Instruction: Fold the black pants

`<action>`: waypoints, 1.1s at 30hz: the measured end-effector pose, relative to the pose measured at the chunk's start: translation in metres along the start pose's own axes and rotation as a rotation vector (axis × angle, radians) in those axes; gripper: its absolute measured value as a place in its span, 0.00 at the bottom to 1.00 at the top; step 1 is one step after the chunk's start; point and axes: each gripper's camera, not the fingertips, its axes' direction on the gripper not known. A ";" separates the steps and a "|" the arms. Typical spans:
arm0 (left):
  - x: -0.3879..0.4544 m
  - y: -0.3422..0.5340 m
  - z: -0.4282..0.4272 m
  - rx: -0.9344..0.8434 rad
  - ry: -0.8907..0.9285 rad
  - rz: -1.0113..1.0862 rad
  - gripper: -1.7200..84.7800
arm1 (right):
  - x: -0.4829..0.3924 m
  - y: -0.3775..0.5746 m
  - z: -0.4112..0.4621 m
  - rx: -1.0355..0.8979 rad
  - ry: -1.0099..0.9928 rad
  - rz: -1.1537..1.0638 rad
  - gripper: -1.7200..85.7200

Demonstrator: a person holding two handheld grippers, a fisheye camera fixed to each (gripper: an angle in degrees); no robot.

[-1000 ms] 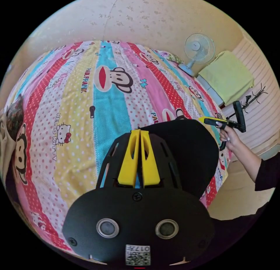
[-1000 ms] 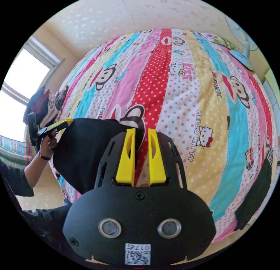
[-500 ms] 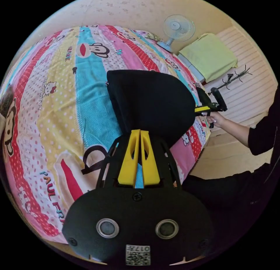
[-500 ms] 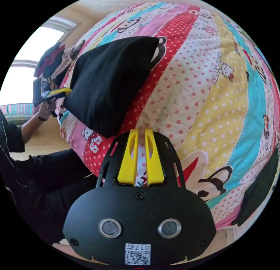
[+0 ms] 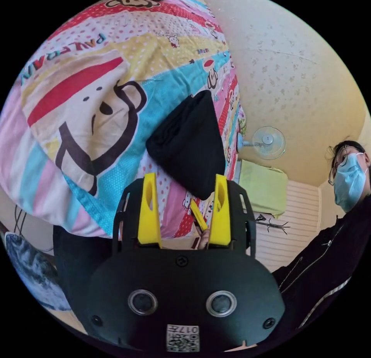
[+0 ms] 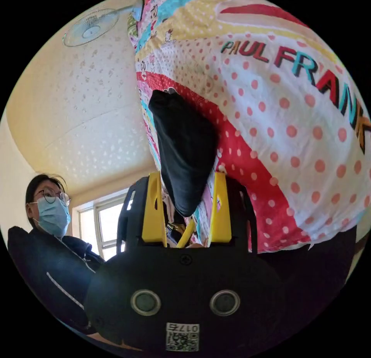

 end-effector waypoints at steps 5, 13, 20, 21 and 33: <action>-0.010 -0.029 0.029 -0.075 0.029 -0.071 0.21 | -0.008 -0.025 0.019 0.021 0.027 -0.036 0.23; -0.032 -0.079 0.042 0.007 0.208 -0.233 0.21 | -0.016 -0.058 0.024 0.135 -0.098 0.031 0.26; -0.044 -0.119 0.051 0.010 0.367 -0.364 0.17 | -0.011 -0.078 0.016 0.173 -0.154 0.051 0.24; -0.040 -0.122 0.049 0.010 0.368 -0.366 0.16 | -0.013 -0.082 0.017 0.181 -0.165 0.054 0.25; 0.058 -0.174 0.007 0.048 0.308 -0.254 0.14 | -0.008 -0.135 0.031 0.190 -0.454 0.268 0.18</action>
